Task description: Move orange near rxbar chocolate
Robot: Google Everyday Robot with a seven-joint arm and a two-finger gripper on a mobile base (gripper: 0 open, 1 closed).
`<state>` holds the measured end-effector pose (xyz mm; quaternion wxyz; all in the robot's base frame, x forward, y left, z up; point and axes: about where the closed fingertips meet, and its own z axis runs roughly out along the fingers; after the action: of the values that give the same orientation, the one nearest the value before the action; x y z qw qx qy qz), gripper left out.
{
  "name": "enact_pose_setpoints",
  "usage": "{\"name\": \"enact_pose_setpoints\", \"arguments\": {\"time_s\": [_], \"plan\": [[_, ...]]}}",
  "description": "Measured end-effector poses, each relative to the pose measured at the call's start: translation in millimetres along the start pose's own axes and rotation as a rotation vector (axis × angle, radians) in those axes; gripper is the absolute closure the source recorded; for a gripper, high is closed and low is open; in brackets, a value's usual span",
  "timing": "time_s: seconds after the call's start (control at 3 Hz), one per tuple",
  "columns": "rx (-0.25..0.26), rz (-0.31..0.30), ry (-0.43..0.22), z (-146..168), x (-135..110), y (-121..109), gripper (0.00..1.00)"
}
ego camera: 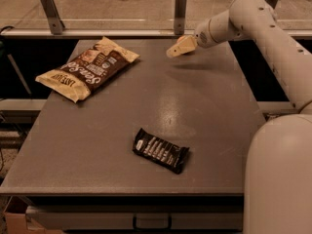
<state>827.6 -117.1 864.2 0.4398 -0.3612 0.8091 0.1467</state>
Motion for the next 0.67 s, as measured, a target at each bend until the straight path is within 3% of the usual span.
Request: {"name": "enact_pose_setpoints", "arguments": {"time_s": [0.33,0.67], "plan": [[0.041,0.0,-0.058,2.8,-3.3,-11.3,0.0],[0.079,0.017,-0.082,5.3,-1.7,-26.2,0.16]]}}
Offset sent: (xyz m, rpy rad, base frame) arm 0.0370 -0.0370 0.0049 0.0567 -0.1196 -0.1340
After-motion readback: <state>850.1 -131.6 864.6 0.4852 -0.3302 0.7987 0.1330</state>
